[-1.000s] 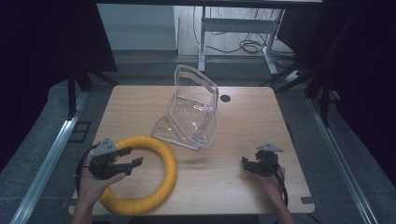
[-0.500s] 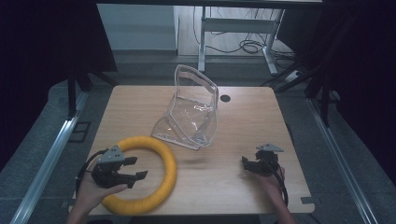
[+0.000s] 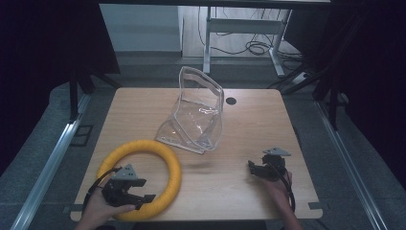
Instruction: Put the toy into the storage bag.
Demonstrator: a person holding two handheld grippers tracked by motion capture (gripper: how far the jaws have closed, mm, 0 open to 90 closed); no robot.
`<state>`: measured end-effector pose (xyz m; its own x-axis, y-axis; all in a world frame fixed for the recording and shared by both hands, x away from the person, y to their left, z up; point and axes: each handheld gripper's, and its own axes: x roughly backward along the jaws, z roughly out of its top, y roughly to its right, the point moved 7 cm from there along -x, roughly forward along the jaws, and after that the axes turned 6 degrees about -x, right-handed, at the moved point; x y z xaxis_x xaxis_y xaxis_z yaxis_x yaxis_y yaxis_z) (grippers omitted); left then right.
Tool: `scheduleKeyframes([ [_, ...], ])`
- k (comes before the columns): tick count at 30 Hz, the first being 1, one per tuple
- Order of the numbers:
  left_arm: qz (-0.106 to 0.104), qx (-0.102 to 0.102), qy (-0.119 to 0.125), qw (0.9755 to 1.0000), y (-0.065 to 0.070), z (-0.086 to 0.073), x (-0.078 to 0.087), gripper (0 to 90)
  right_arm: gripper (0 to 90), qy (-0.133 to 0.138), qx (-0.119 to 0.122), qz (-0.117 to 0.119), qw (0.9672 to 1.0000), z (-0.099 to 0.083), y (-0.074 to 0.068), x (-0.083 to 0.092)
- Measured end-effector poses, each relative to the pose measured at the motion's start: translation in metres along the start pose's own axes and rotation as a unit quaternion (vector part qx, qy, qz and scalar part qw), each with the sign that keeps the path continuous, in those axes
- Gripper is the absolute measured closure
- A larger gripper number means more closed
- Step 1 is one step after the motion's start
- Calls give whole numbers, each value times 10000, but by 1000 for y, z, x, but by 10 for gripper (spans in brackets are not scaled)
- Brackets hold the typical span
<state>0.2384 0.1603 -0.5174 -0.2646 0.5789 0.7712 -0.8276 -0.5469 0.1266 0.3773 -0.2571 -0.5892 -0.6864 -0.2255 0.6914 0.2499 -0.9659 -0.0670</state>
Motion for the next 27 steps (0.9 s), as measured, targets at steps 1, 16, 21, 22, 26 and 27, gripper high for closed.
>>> scheduleKeyframes([
  [1, -52, -32, -135, 9999, 5, -2, -6, 334, 150, 1, -1, 0, 10000, 0, 0, 0],
  [16, 118, -377, -1236, 9916, 26, -18, -39, 339, 151, 0, -1, 0, 10000, 0, 0, 0],
  [21, 376, -373, -1597, 9857, 26, -22, -50, 365, 151, 1, 0, 0, 10000, 0, 0, 0],
  [22, 376, -373, -1597, 9857, 26, -22, -50, 366, 151, 1, 0, 0, 10000, 0, 0, 0],
  [26, 533, -340, -1752, 9825, 24, -23, -56, 380, 150, 2, 1, 0, 10000, 0, 0, 0],
  [27, 542, -304, -1740, 9828, 25, -23, -58, 406, 151, 1, 0, -1, 10000, 0, 0, 0],
])
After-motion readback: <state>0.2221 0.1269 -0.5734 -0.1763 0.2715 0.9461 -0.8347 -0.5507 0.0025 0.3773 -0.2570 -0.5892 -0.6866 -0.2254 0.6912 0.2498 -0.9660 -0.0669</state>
